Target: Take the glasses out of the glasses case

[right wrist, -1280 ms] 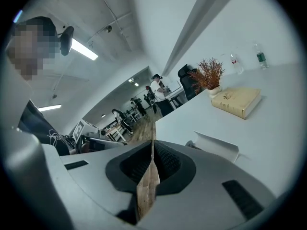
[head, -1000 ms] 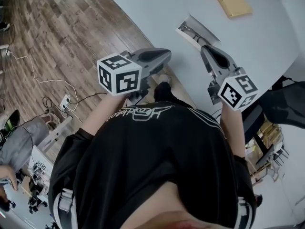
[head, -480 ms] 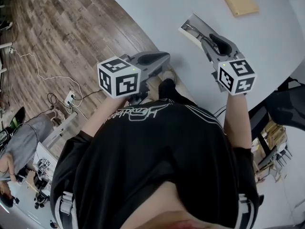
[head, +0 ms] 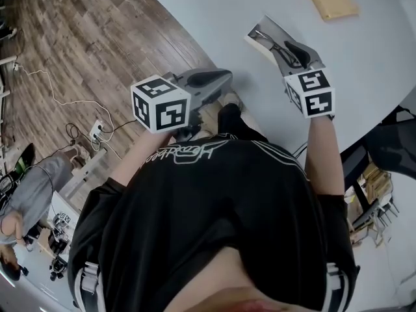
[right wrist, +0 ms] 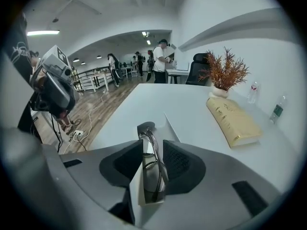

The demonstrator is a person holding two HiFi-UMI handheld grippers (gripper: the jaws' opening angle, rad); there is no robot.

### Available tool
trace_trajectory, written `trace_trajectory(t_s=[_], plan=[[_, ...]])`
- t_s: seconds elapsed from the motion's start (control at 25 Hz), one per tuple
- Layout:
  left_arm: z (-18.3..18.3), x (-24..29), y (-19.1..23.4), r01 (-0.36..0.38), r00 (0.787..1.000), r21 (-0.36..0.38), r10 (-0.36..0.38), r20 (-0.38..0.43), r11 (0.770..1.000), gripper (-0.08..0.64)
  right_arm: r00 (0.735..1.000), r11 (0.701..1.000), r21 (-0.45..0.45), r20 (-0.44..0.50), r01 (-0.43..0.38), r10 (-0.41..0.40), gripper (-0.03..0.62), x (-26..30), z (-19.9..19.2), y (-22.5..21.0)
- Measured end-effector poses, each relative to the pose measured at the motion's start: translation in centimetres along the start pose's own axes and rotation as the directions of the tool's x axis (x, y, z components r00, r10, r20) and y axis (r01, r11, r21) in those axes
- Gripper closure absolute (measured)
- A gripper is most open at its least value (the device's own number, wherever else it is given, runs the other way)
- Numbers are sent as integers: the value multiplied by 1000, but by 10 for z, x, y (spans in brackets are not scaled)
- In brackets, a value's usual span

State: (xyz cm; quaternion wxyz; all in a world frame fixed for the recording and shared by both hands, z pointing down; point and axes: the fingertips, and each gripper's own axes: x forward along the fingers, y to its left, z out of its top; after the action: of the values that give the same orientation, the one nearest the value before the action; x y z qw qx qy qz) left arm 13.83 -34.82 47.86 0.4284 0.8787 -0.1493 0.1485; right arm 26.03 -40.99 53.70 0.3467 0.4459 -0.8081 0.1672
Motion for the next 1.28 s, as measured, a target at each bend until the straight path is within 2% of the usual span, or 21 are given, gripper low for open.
trace_trajectory(t_s=[0.32, 0.56, 0.76, 1.28], plan=[[0, 4, 3, -9, 1000, 3, 9, -14, 1000, 554, 996, 990, -136, -75, 33, -44, 486, 13, -14, -4], [2, 1, 10, -26, 1000, -2, 26, -5, 1000, 554, 993, 979, -201, -103, 35, -56, 538, 19, -20, -4], [-2, -2, 12, -34, 999, -21, 34, 5, 999, 554, 990, 968, -252, -128, 23, -57, 557, 21, -21, -1], [4, -17, 16, -66, 997, -19, 66, 42, 998, 552, 987, 961, -275, -145, 29, -71, 568, 20, -23, -1]])
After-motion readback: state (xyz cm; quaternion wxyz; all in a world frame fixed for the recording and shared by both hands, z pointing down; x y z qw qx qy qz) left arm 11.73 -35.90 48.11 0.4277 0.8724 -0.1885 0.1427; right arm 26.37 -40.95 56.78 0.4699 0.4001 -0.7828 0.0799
